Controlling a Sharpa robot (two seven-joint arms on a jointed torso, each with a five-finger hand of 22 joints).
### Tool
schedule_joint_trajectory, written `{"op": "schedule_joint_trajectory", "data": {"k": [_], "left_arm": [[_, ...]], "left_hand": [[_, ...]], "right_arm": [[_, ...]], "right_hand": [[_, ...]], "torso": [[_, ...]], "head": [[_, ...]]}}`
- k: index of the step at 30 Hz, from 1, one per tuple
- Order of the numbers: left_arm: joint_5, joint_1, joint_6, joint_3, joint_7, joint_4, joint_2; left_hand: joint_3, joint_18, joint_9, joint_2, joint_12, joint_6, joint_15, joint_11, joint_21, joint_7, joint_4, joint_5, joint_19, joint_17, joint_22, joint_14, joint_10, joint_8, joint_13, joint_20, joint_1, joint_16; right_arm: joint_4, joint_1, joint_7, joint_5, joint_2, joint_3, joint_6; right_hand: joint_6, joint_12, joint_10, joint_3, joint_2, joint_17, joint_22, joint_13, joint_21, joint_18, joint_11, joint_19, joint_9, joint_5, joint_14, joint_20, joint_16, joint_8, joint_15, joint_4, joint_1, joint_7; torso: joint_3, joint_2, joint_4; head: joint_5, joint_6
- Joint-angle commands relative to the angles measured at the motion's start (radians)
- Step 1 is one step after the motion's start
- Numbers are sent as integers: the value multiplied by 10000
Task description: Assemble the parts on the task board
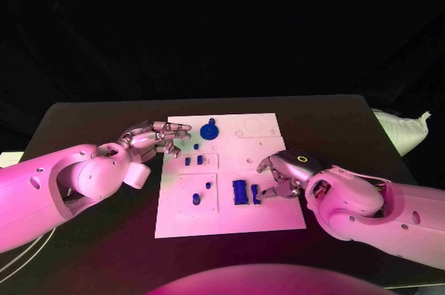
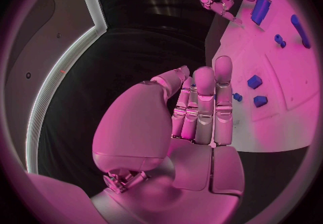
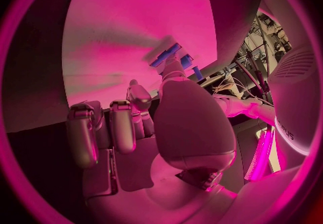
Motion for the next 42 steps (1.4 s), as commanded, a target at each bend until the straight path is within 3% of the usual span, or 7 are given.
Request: {"op": "schedule_joint_trajectory", "data": {"k": [1,20,27,33,35,37,42], "left_arm": [[-24,-3,163,5,39,24,11],[-39,-31,162,5,73,2,23],[84,-99,-107,5,429,-69,83],[679,-155,-948,6,1385,-317,248],[849,-163,-1232,7,1698,-446,312],[960,-167,-1434,7,1940,-574,367],[1175,-171,-1861,11,2467,-1027,617]], "left_hand": [[-77,141,-12,82,28,-61,8,2,-52,5,3,-3,-62,-15,-13,-81,-65,-2,-11,16,-25,-11],[-77,142,-12,83,29,-61,8,2,-58,5,3,-3,-64,-18,-16,-82,-67,-2,-12,17,-25,-12],[-95,147,-10,81,48,-69,14,10,-99,11,18,-8,-76,-57,-38,-97,-82,1,-15,22,-52,-21],[-258,177,10,53,174,7,72,20,-699,-20,113,-37,-645,-600,-334,-910,-164,97,-40,80,-199,-648],[-322,202,9,74,171,38,118,49,-1066,-32,140,-47,-1070,-910,-539,-1343,-244,141,-83,95,-206,-1211],[-369,169,-2,79,106,35,232,85,-1635,-5,190,-66,-1738,-1448,-872,-1922,-348,162,-153,174,-231,-2249],[-386,17,-18,92,-294,-60,676,297,-3304,58,378,-83,-3401,-2761,-2068,-2618,-486,85,-219,600,-285,-5046]], "right_arm": [[-24,-13,-220,-548,81,-1,441],[163,-18,-61,-475,57,27,-626],[-68,507,1260,2514,-184,105,-1338],[-1422,1198,5023,8424,3,110,-1877],[-1995,1399,5936,10208,206,110,-1850],[-2560,1560,6590,11652,452,109,-1733],[-4019,1796,7805,14391,1236,111,-1145]], "right_hand": [[106,65,-8,102,61,1257,2398,-8,-53,19,-67,837,-20,-119,727,-41,-60,54,-18,-5,200,-6],[176,231,78,63,28,1246,2398,55,-55,19,-97,837,-93,60,728,-69,-79,193,-45,22,-18,-40],[123,-72,-113,70,125,772,2055,-194,-473,147,-86,551,-139,224,595,-66,-508,197,-39,7,-3,-26],[219,-4004,-2181,780,1276,-2645,-440,-3268,-3642,942,-76,-1433,-276,539,-608,-94,-4171,97,-48,-547,1718,22],[299,-5245,-2276,819,1386,-5214,-2440,-4407,-6247,1406,-4,-2777,-385,407,-1538,-14,-7404,-89,82,-637,2145,120],[429,-6146,-2383,973,1615,-5912,-4187,-5263,-8510,1774,112,-3864,-432,415,-1893,61,-8590,-160,158,-639,2457,143],[547,-8161,-2559,1226,1721,-7624,-5646,-7427,-10536,1746,558,-4792,-586,371,-3343,417,-11406,-490,659,-520,2999,303]], "torso": [[18,9,-3],[3,-24,-1],[-26,-72,20],[-135,-284,6],[-166,-379,3],[-188,-470,-23],[-255,-695,-40]], "head": [[11,-13],[-15,32],[-85,177],[-118,411],[-121,503],[-105,574],[-105,883]]}}
